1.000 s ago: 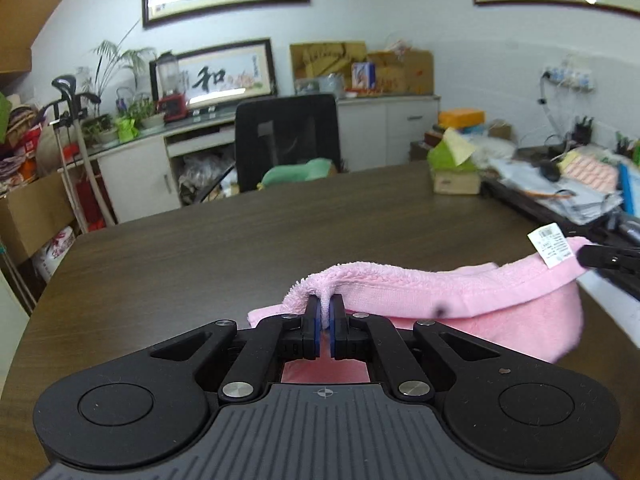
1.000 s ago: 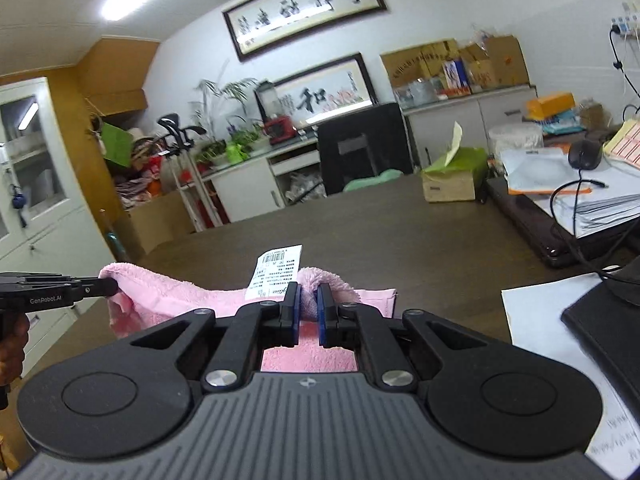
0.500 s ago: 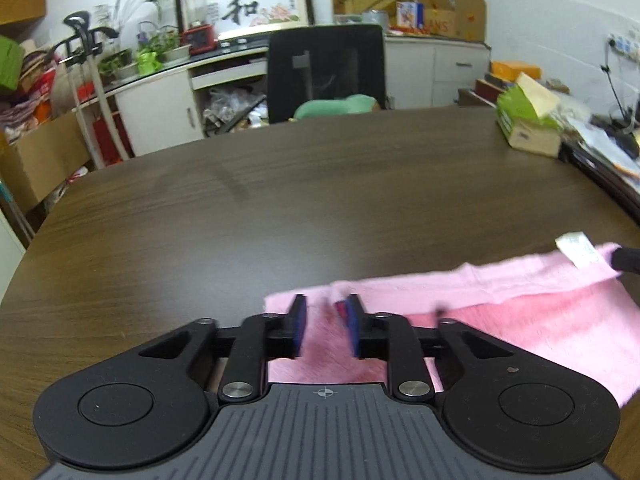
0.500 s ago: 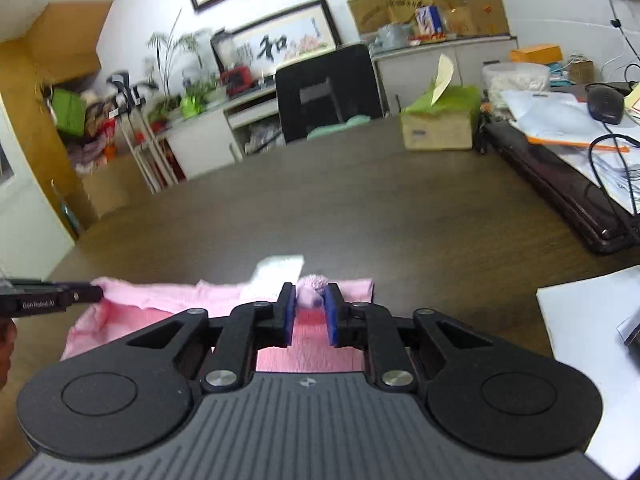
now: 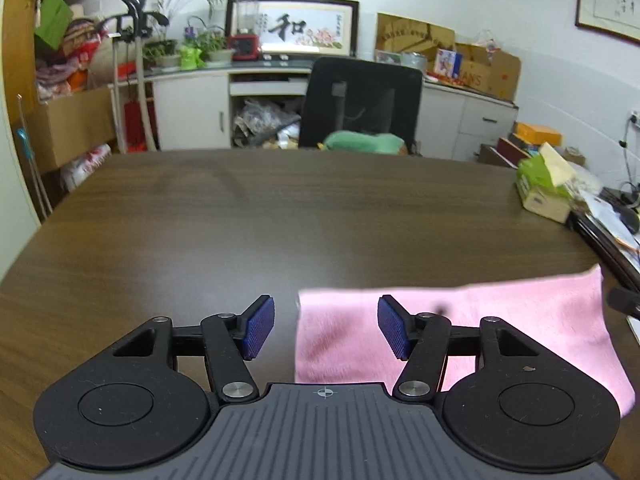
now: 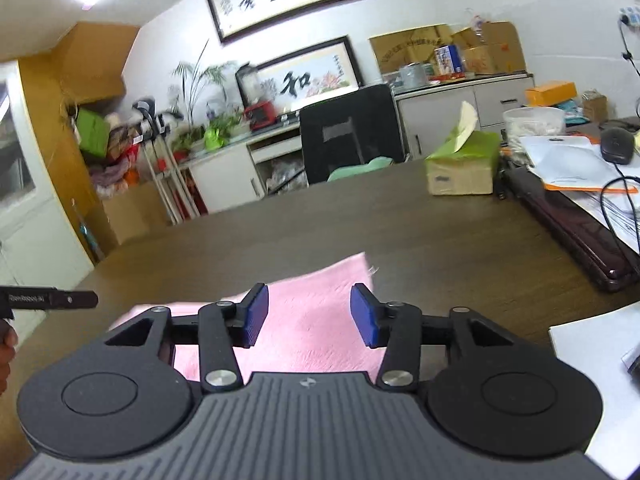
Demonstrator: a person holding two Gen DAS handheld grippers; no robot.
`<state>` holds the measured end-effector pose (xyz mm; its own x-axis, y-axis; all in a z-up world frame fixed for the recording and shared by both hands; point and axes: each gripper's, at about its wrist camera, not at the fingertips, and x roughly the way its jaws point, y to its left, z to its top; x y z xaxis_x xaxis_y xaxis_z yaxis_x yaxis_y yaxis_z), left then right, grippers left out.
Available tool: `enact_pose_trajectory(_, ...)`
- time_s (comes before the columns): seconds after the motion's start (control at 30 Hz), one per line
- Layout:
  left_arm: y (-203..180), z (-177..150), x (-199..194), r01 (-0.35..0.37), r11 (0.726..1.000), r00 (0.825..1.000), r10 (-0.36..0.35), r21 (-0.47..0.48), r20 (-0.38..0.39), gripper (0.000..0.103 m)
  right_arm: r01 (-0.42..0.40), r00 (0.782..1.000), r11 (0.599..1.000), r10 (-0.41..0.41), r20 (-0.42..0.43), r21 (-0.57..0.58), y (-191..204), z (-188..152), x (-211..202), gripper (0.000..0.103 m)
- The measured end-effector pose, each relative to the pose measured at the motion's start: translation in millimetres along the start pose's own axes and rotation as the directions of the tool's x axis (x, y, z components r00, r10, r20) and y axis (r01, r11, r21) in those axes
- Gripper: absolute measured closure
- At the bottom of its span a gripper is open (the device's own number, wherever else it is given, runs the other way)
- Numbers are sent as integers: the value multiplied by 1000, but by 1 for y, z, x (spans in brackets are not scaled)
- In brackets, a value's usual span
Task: Fold towel
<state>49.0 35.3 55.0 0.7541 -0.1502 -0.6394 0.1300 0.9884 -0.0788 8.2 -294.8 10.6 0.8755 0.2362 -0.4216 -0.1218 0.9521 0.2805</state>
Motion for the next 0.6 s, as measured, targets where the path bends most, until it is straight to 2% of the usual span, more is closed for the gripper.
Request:
enact_pose_trajectory(0.13, -8, -15, 12, 40, 997, 998, -36, 62, -56, 43, -4, 1000, 1000, 4, -18, 1, 2, 1, 1, 54)
enact_pose_trajectory(0.23, -13, -25, 17, 60, 995, 996, -54, 80, -71, 43, 90, 996, 993, -88, -30, 77, -17, 4, 7, 51)
enact_pose_trajectory(0.33, -12, -32, 19, 84, 994, 994, -79, 71, -71, 40, 32, 998, 995, -28, -49, 93, -39, 5, 15, 51)
enact_pose_trajectory(0.4, -11, -36, 18, 92, 993, 994, -87, 68, -62, 35, -66, 996, 989, 74, -57, 131, -57, 6, 22, 52)
enact_pose_trajectory(0.57, -11, -39, 19, 97, 992, 994, -94, 76, -49, 33, -139, 983, 980, 155, -104, 145, -74, 7, 47, 51)
enact_pose_trajectory(0.6, -12, -40, 19, 99, 992, 994, -95, 78, -46, 32, -159, 981, 977, 173, -89, 142, -75, 8, 50, 51)
